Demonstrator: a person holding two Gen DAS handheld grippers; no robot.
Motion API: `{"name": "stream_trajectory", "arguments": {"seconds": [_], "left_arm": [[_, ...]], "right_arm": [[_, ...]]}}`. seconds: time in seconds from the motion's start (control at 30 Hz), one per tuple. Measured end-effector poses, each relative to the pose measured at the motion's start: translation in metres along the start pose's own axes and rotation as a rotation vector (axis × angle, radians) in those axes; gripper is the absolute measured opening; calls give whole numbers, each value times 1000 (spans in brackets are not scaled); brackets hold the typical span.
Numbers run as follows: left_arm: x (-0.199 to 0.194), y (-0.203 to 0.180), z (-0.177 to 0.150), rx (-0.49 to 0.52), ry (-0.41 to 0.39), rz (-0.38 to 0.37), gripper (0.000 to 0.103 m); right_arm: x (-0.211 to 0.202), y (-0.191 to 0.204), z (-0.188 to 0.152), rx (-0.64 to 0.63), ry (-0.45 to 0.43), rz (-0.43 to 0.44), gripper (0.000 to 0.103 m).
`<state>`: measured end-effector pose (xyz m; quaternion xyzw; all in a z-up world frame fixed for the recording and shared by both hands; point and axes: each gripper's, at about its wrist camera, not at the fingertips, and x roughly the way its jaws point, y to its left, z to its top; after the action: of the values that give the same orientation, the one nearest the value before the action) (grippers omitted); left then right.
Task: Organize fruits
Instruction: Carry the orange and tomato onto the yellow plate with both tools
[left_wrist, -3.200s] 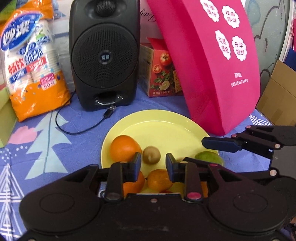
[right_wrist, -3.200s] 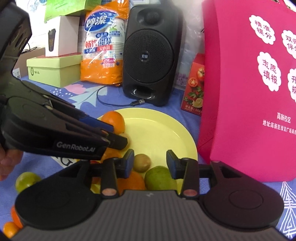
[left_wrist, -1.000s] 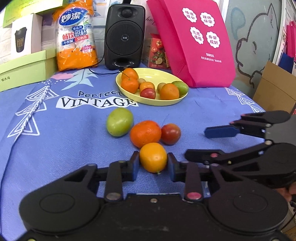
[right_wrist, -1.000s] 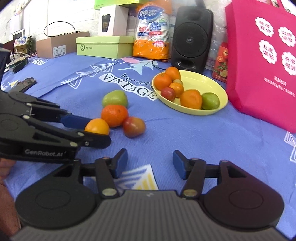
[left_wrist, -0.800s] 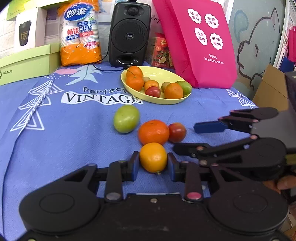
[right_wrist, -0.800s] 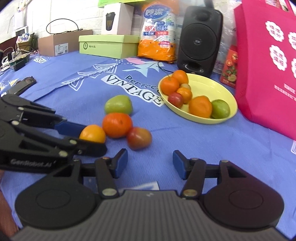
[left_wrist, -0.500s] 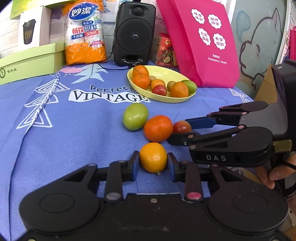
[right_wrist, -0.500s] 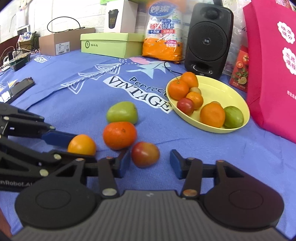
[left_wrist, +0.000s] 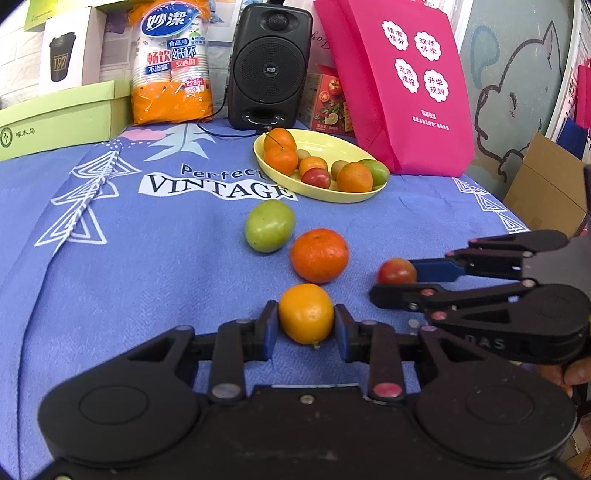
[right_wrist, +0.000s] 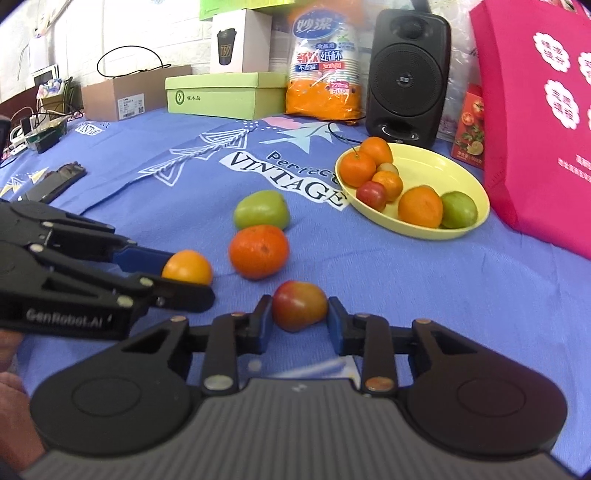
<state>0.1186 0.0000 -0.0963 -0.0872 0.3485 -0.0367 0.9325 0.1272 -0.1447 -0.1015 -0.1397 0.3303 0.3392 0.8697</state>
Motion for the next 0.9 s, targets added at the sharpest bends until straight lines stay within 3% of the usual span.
{"name": "stream_trajectory", "arguments": {"seconds": [0.67,0.9], "left_arm": [[-13,-10,3,50,28,47,31],[-20,-10,12,51,8,26,31]], "right_arm": [[-42,-7,-25,33,-5,-36,30],[-44,-12,-25,42,-12,-40,30]]}}
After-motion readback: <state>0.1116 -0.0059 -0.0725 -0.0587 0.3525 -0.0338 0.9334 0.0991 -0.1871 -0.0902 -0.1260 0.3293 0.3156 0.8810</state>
